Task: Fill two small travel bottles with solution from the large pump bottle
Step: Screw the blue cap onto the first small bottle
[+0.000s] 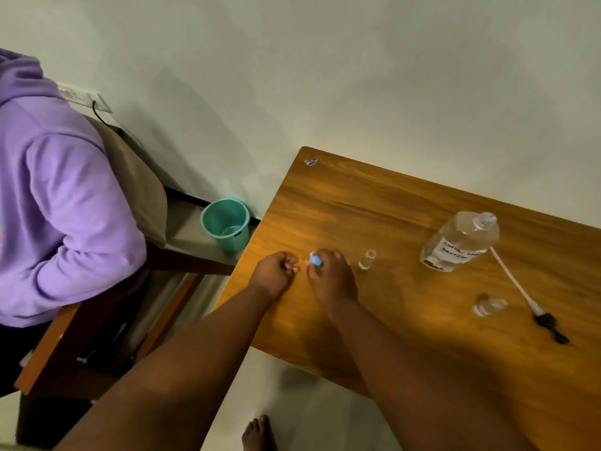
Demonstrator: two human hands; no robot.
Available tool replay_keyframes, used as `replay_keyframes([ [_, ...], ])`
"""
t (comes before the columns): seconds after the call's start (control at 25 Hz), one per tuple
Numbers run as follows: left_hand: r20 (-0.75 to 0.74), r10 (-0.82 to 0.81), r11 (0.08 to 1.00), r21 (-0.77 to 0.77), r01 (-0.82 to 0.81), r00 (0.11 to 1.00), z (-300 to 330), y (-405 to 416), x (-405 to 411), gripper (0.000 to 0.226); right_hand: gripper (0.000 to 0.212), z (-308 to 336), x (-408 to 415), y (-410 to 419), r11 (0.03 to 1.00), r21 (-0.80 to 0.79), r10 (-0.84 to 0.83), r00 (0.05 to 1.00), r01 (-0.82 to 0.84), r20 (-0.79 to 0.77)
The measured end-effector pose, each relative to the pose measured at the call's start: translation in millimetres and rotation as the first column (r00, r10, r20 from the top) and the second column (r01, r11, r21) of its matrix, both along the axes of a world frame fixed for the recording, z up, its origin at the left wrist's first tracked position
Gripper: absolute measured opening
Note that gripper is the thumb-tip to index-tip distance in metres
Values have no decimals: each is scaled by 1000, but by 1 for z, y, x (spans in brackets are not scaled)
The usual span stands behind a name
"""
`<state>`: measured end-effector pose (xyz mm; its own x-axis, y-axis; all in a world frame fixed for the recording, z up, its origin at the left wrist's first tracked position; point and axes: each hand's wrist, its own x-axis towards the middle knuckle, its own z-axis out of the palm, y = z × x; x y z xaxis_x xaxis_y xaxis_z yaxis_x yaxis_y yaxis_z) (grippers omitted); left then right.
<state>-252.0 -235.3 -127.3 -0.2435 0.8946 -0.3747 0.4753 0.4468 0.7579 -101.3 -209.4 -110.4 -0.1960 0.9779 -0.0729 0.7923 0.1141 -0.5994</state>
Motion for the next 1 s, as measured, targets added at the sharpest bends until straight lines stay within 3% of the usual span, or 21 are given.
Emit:
replay_keyframes([
  [0.12,-21,-76,993,84,77,997,14,15,30,13,21,42,34,28,975,162,-134,982,155,-132],
  [0.2,-35,-153,980,122,157,988,26,33,57,29,23,67,63,47,950,212,-201,967,231,-156],
  [0.32,-56,-259,961,88,263,964,30,56,94,60,31,80,103,67,935,209,-250,951,285,-181],
  [0.44,-52,-326,944,44,328,944,12,68,118,75,38,77,133,68,919,162,-316,917,359,-242],
  [0.56,-95,-337,939,43,343,937,2,75,129,71,32,69,149,61,912,121,-351,899,392,-263],
  [0.8,-71,-272,961,30,274,960,-3,89,128,32,19,62,159,54,939,131,-278,926,318,-255],
  [1.0,15,-288,946,160,282,958,56,91,115,43,17,114,147,58,964,166,-138,925,207,-353],
])
